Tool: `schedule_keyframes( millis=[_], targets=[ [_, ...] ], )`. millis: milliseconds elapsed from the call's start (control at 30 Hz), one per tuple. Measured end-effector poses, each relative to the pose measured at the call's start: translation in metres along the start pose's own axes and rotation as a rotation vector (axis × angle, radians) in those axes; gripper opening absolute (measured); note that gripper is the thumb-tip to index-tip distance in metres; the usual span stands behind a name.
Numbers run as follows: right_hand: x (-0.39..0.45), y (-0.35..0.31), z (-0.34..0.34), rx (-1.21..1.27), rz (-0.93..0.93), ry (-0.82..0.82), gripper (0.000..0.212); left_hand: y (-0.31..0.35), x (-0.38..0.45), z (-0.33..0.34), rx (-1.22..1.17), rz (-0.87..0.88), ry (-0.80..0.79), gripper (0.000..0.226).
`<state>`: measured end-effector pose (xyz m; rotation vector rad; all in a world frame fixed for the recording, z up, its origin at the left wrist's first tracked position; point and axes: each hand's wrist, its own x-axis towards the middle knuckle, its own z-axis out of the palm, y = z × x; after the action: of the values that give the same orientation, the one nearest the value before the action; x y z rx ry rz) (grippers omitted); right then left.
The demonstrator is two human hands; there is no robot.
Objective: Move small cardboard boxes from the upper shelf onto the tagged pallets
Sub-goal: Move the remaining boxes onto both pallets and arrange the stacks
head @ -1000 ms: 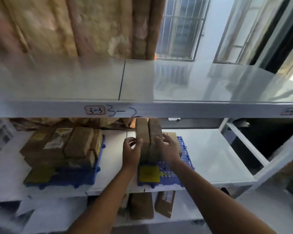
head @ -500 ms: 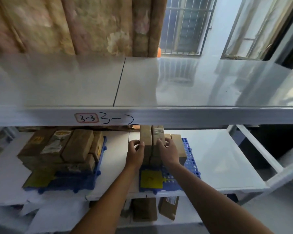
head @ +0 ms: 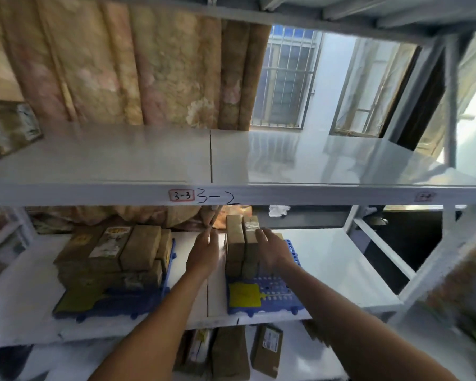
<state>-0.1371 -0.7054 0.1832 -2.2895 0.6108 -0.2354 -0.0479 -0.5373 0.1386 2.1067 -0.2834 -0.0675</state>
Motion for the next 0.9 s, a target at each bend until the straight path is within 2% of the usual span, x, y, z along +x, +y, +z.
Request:
schedule_keyframes(
  millis=[133,300,367,467,567,633,733,900],
  targets=[
    [-0.057,-0.053,-0.013,-0.061,-0.112,-0.066,0.057,0.022,-0.04,-0.062,0.129,0.055,0.013,0.046],
    [-0.155,-0.119,-0.007,-0.041,-0.304,-0.044,0.052,0.033,-0.12,-0.158,0.171,0.097,0.16,0.05],
    [-0.187,-0.144,-0.002,0.014,-0.38,-0.068,0.05,0.037,-0.152,-0.195,0.219,0.139,0.205,0.054],
    [-0.234,-0.187,0.01,0.075,-0.47,-0.094,0.05,0.035,-0.193,-0.257,0.416,0.092,0.216,0.066],
    [-0.268,-0.23,0.026,0.109,-0.546,-0.112,0.047,0.029,-0.22,-0.313,0.35,0.05,0.231,0.083],
    [-0.284,-0.259,0.036,0.148,-0.581,-0.13,0.048,0.024,-0.235,-0.347,0.367,0.071,0.268,0.073],
    [-0.297,-0.299,0.052,0.143,-0.599,-0.137,0.057,0.011,-0.246,-0.39,0.389,0.036,0.362,0.045],
    [-0.294,-0.36,0.088,0.141,-0.592,-0.159,0.066,-0.007,-0.222,-0.454,0.19,0.09,0.429,0.053]
  ],
)
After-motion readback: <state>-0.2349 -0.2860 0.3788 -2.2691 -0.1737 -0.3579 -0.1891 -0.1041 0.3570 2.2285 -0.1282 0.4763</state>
